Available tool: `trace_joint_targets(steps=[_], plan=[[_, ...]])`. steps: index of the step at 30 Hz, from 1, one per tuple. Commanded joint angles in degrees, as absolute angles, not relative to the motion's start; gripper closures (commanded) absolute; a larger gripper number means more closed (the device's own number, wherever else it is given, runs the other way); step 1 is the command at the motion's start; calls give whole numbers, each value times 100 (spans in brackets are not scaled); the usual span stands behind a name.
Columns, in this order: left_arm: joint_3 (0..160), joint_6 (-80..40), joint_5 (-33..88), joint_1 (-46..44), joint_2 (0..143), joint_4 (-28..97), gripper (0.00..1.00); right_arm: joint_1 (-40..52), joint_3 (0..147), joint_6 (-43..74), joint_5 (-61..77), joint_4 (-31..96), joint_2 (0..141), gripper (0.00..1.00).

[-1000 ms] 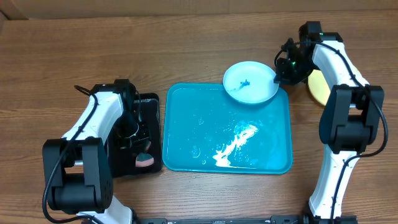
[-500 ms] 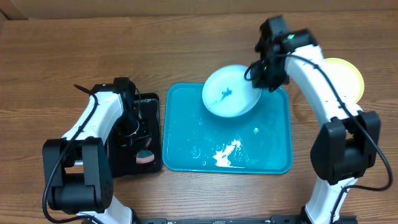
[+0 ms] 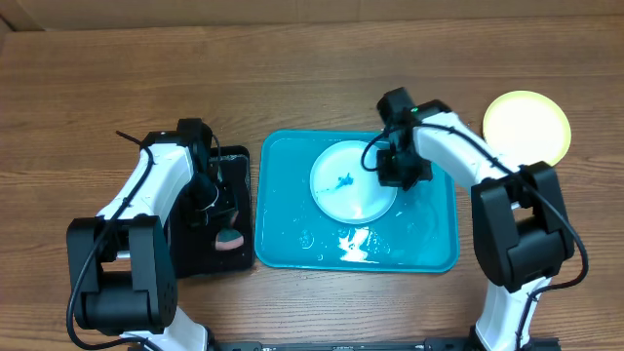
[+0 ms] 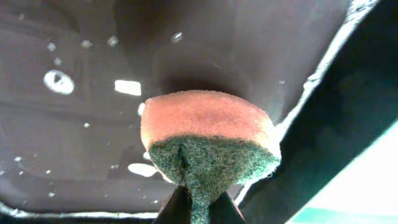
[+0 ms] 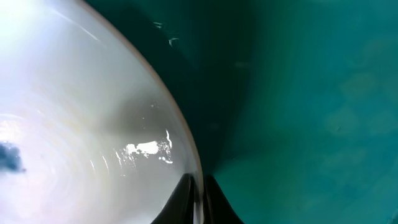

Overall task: Clean dirty plates on tray and stack at the side
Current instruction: 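Scrub the light-blue plate with the sponge in the left gripper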

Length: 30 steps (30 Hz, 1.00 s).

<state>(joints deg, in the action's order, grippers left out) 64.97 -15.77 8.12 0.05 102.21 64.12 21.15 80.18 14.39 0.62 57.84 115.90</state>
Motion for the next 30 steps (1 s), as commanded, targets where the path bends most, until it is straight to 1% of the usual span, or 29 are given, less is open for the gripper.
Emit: trace_joint_targets(steps=[1,9,14,18,22,24,30], plan=[[6775,-1319,1076,-51,10068,6355,96,2375,7806,1511,30,5721,11605,96],[7795,-1085,1125,-591,9955,6464,96,2392,7806,1483,172,5701,11605,96],[8215,-862,1201,-1160,9946,6158,96,2394,7806,1391,322,5706,11605,96],[8215,-1291,1267,-1675,10009,5747,96,2394,7806,1326,419,5712,11605,96],[8215,-1702,1726,-2088,10178,5448,96,2394,7806,1306,416,5730,11605,96],[8215,-1828,1758,-2274,10318,5391,96,2394,7806,1308,419,5728,11605,96],[8215,-1704,1745,-2569,11109,5367,96,2394,7806,1306,528,5732,11605,96]])
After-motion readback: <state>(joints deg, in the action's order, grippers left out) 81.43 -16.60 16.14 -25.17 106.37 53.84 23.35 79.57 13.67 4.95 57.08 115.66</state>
